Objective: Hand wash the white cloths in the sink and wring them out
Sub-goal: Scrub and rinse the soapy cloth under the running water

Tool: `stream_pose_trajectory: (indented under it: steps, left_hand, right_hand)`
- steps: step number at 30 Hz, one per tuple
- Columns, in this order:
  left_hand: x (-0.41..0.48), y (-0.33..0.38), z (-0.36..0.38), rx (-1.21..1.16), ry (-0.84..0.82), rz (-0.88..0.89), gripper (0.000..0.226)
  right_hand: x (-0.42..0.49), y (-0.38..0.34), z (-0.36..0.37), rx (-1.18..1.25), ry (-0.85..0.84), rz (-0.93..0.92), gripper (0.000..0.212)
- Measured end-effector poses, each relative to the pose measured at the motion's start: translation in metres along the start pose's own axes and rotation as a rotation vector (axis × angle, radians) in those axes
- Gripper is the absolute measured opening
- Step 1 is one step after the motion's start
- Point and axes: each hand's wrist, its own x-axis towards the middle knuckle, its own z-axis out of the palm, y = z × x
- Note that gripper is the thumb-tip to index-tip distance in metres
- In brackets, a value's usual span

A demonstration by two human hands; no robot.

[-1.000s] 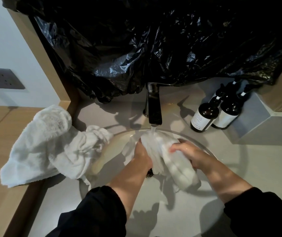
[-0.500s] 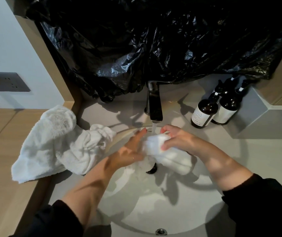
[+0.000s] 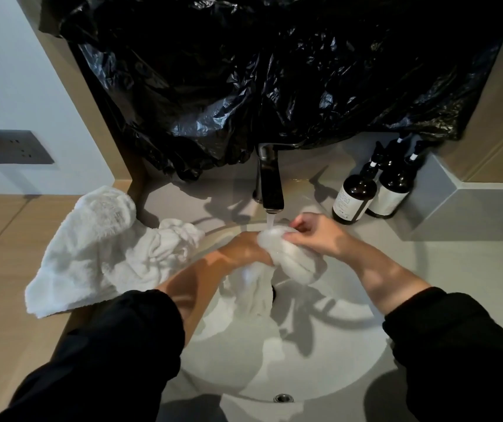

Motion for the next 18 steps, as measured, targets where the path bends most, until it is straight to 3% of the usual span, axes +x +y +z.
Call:
stream_pose_trajectory:
  steps: [4, 8, 10, 12, 13, 16, 18]
  left_hand:
    - [0.003, 0.005, -0.004, -0.184, 0.037, -0.225, 0.027]
    - [-0.006, 0.008, -0.009, -0.416, 0.081, -0.408, 0.013]
    - [-0.005, 0.002, -0.010, -0.562, 0.127, -0.450, 0.031]
    - [0.000, -0.007, -0.010, -0.702, 0.187, -0.525, 0.065]
    - [0.004, -0.013, -0.010, -0.776, 0.194, -0.551, 0.065]
    - [-0.011, 0.000, -0.005, -0.833, 0.198, -0.562, 0.023]
    - [-0.016, 0.005, -0.001, -0.846, 0.141, -0.546, 0.020]
  right_hand:
    - [-0.010, 0.003, -0.001, -0.166, 0.089, 0.027, 0.022]
    - [-0.028, -0.038, -0.021, -0.490, 0.541, -0.437, 0.013]
    - [-0.025, -0.057, -0.028, -0.567, 0.637, -0.601, 0.010]
    - [-0.016, -0.070, -0.032, -0.663, 0.569, -0.599, 0.009]
    - [-0.013, -0.075, -0.032, -0.705, 0.526, -0.565, 0.008]
    - [-0.005, -0.080, -0.033, -0.812, 0.440, -0.483, 0.009]
    - [-0.004, -0.081, -0.033, -0.856, 0.420, -0.462, 0.009]
